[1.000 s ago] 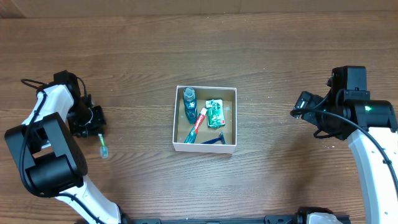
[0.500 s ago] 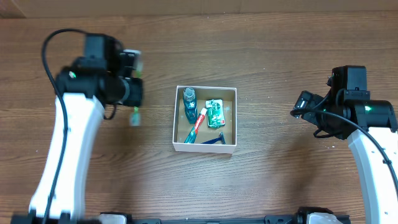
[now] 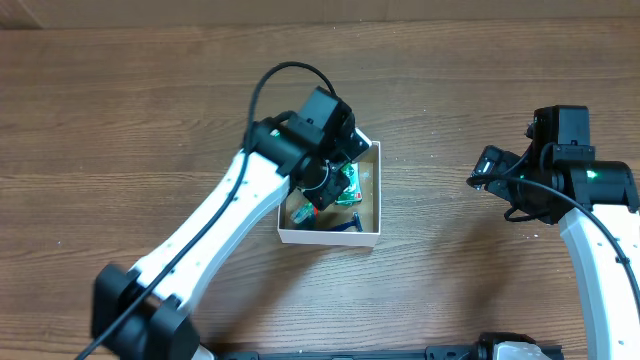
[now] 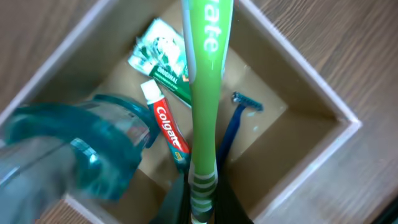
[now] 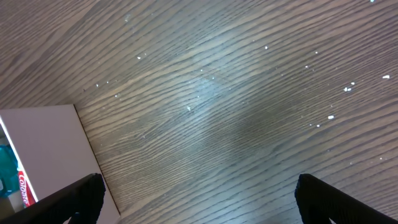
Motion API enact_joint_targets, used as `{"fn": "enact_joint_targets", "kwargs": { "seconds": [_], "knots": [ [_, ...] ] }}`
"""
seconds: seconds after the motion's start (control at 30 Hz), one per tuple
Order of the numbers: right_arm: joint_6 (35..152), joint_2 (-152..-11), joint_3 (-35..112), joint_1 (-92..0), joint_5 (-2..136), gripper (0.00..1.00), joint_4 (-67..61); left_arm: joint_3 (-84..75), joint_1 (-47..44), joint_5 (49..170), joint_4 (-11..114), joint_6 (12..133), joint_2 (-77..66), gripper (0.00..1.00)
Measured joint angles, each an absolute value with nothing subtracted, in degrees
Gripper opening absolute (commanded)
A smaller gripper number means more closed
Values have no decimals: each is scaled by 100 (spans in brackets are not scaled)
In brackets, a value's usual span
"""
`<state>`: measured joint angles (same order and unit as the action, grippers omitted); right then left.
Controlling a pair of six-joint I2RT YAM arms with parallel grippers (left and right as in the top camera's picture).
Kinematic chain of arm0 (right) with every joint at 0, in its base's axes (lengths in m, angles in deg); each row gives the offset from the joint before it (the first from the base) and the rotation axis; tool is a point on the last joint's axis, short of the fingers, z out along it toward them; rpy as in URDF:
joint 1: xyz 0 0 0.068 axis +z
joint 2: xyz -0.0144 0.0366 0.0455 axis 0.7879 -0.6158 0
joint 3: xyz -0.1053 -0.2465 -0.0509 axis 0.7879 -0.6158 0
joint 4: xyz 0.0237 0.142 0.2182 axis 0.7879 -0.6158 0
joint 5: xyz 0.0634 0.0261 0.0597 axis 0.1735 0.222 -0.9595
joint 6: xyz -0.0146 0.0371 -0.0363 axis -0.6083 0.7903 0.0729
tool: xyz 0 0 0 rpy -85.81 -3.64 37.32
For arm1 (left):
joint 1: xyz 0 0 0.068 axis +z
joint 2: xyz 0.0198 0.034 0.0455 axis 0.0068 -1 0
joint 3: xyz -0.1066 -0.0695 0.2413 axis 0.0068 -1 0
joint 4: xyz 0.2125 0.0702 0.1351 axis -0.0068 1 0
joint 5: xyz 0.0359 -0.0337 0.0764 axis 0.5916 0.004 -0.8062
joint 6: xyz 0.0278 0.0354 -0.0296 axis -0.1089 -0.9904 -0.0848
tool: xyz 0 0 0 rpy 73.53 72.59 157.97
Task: Pack container
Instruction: 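Lower the toothbrush into the box and open left gripper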
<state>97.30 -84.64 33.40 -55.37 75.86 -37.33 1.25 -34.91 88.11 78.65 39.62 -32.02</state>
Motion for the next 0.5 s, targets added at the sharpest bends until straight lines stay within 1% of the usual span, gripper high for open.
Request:
{"fn": "enact_joint_targets", "kwargs": {
  "seconds": [0.07, 0.1, 0.13, 0.17, 0.2, 0.27, 0.37, 0.43, 0.5],
  "knots": [
    [9728, -8464, 3340, -5537, 7581, 100, -3735, 125, -3491, 8791, 7830, 3899, -3479, 6],
    [9728, -8464, 3340, -5537, 7581, 100, -3735, 125, -3491, 8774, 7808, 3892, -3580, 13],
    [9730, -8464, 3340, -5537, 7581, 100, -3733, 125, -3491, 8763, 7800, 3879, -3663, 23],
    [9730, -8464, 3340, -5537, 7583, 100, -3735, 125, -3491, 8754, 7800, 3875, -3729, 40],
    [9728, -8464, 3340, -5537, 7583, 100, -3735, 125, -3491, 8739, 7797, 3875, -3759, 55],
    [9728, -8464, 3340, -5537, 7581, 100, -3733, 125, -3493, 8723, 7778, 3805, -3759, 72],
    [9730, -8464, 3340, -5537, 7583, 100, -3733, 129, -3493, 8719, 7817, 3818, -3755, 83],
    [9730, -8464, 3340, -5537, 7583, 100, -3733, 186, -3504, 8710, 8064, 3888, -3722, 89],
    [9730, -8464, 3340, -5537, 7583, 100, -3726, 372, -3552, 8677, 8289, 3960, -3593, 91]
  ]
}}
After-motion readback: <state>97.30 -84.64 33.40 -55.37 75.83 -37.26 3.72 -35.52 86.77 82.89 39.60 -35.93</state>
